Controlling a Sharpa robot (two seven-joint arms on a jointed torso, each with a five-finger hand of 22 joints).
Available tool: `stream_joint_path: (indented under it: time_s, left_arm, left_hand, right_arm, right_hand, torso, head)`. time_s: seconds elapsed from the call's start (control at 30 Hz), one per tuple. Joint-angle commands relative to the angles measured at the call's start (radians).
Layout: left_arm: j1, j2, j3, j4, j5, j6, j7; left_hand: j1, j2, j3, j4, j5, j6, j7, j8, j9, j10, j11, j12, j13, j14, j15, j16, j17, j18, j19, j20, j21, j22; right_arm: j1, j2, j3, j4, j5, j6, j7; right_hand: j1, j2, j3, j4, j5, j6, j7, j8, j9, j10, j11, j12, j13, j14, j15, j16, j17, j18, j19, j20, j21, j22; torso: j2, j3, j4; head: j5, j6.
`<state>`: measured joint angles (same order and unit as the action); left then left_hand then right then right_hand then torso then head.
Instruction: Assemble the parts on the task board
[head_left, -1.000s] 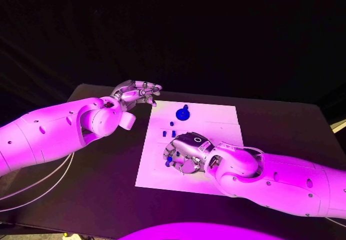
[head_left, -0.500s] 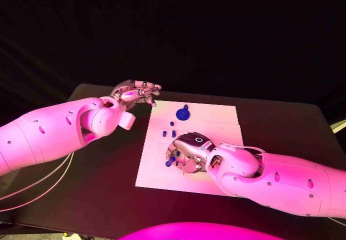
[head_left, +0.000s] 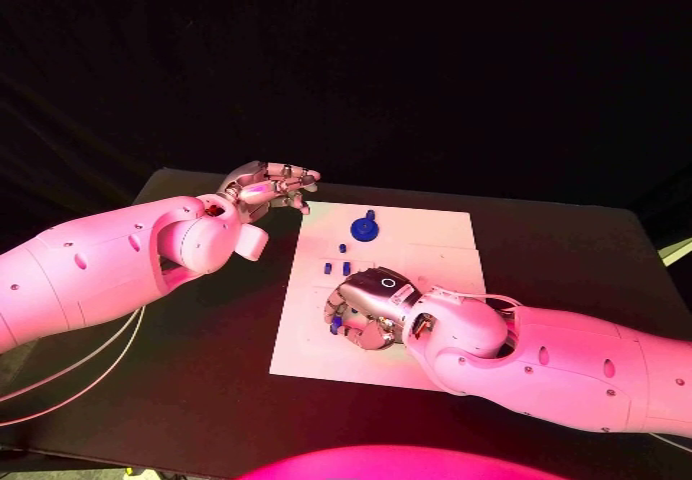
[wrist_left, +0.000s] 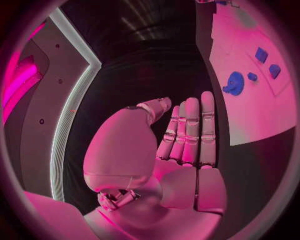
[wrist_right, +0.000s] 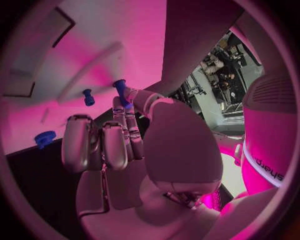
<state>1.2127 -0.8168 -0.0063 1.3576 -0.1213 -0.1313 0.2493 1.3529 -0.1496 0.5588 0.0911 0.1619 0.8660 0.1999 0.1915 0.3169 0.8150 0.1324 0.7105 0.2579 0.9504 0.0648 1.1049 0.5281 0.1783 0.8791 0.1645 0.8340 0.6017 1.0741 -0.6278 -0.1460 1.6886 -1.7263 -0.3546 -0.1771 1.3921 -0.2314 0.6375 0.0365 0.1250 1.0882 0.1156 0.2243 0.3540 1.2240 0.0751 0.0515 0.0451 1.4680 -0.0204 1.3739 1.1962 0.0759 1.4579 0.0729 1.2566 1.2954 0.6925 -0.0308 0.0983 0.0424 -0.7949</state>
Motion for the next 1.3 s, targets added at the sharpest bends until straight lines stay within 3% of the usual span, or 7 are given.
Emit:
stream_joint_path:
  time_s: [0.03,0.33,0.63,0.73,0.83,1.07,1.3]
  left_arm:
    - [0.001,0.000,0.001,0.003,0.001,0.002,0.000]
    - [0.001,-0.002,0.001,0.004,0.001,0.001,0.000]
    - [0.001,-0.004,0.001,0.004,0.001,0.000,-0.002]
    - [0.001,-0.004,0.001,0.004,0.001,0.001,-0.003]
    - [0.001,-0.005,0.001,0.003,0.001,0.001,-0.004]
    - [0.001,-0.006,0.001,0.001,0.001,0.001,-0.005]
    - [0.001,-0.007,0.000,0.000,0.001,0.001,-0.006]
  left_hand:
    - [-0.002,0.019,-0.019,0.011,-0.005,-0.018,0.003,0.006,-0.009,-0.001,0.003,-0.009,-0.012,0.004,0.003,-0.013,-0.010,0.006,0.019,0.000,-0.020,-0.007]
    - [-0.002,0.019,-0.019,0.011,-0.005,-0.018,0.003,0.006,-0.009,-0.001,0.003,-0.009,-0.012,0.004,0.003,-0.013,-0.010,0.006,0.019,0.000,-0.020,-0.007]
    - [-0.002,0.019,-0.019,0.011,-0.005,-0.018,0.003,0.006,-0.009,-0.001,0.003,-0.009,-0.012,0.004,0.003,-0.013,-0.010,0.006,0.019,0.000,-0.020,-0.007]
    - [-0.002,0.019,-0.019,0.011,-0.005,-0.018,0.003,0.006,-0.009,-0.001,0.003,-0.009,-0.012,0.004,0.003,-0.013,-0.010,0.006,0.019,0.000,-0.020,-0.007]
    - [0.000,0.019,-0.022,0.013,-0.006,-0.019,0.002,0.006,-0.010,-0.001,0.003,-0.007,-0.014,0.004,0.003,-0.014,-0.010,0.006,0.023,-0.001,-0.024,-0.010]
    - [0.000,0.019,-0.022,0.013,-0.006,-0.019,0.002,0.006,-0.010,-0.002,0.003,-0.007,-0.014,0.005,0.003,-0.014,-0.010,0.006,0.024,-0.001,-0.024,-0.010]
    - [0.000,0.019,-0.022,0.013,-0.006,-0.019,0.002,0.006,-0.010,-0.002,0.003,-0.007,-0.014,0.005,0.003,-0.014,-0.010,0.006,0.024,-0.001,-0.024,-0.010]
  right_arm:
    - [-0.003,0.004,-0.003,0.001,0.000,0.011,0.001]
    - [-0.003,0.009,-0.005,-0.007,0.004,0.017,-0.003]
    - [-0.003,0.002,-0.005,-0.009,0.007,0.000,0.000]
    - [-0.003,-0.003,-0.005,-0.004,0.008,-0.009,0.004]
    - [-0.003,-0.010,-0.005,0.003,0.007,-0.016,0.006]
    - [0.000,-0.047,-0.005,0.038,0.008,-0.040,0.010]
    - [0.033,-0.134,0.003,0.101,0.073,-0.102,0.009]
  right_hand:
    - [-0.042,0.036,0.038,-0.020,0.009,0.011,0.004,0.047,0.041,0.102,-0.026,0.019,0.036,0.032,-0.009,0.007,0.001,-0.018,0.038,-0.004,0.004,0.161]
    - [-0.084,0.018,0.018,-0.009,0.011,-0.035,0.016,0.026,0.040,0.058,-0.012,0.008,0.028,0.032,0.002,0.008,0.002,-0.015,0.031,0.003,-0.018,0.155]
    - [-0.101,-0.025,0.003,-0.014,0.011,-0.114,0.043,-0.024,0.021,-0.135,0.028,0.012,0.018,-0.003,0.035,-0.038,-0.082,0.016,-0.023,0.033,-0.209,0.087]
    - [-0.059,-0.008,-0.134,-0.011,0.017,-0.165,0.031,-0.069,-0.002,-0.252,0.048,0.029,0.022,-0.048,0.047,-0.090,-0.173,0.046,-0.073,0.049,-0.396,0.007]
    - [0.003,0.011,-0.265,0.025,0.024,-0.196,0.013,-0.099,-0.022,-0.316,0.056,0.044,0.022,-0.088,0.059,-0.122,-0.243,0.066,-0.105,0.058,-0.545,-0.065]
    - [0.162,-0.015,-0.481,0.251,0.032,-0.217,-0.001,-0.132,-0.045,-0.398,0.066,0.111,0.023,-0.106,0.068,-0.110,-0.274,0.072,-0.094,0.065,-0.630,-0.124]
    - [0.161,-0.018,-0.502,0.257,0.031,-0.226,0.003,-0.138,-0.048,-0.395,0.063,0.127,0.025,-0.095,0.066,-0.094,-0.255,0.071,-0.086,0.064,-0.623,-0.125]
  torso:
    - [-0.001,-0.0008,0.0006]
    - [-0.001,0.0001,0.0000]
    - [-0.001,0.0013,-0.0005]
    - [0.000,0.0019,-0.0008]
    - [-0.001,0.0021,-0.0012]
    - [-0.001,0.0022,-0.0013]
    - [-0.003,0.0020,-0.0024]
  head:
    - [0.000,-0.002]
    - [0.000,-0.002]
    - [0.001,-0.001]
    - [0.001,0.000]
    - [0.001,0.000]
    - [-0.003,0.002]
    - [-0.021,0.011]
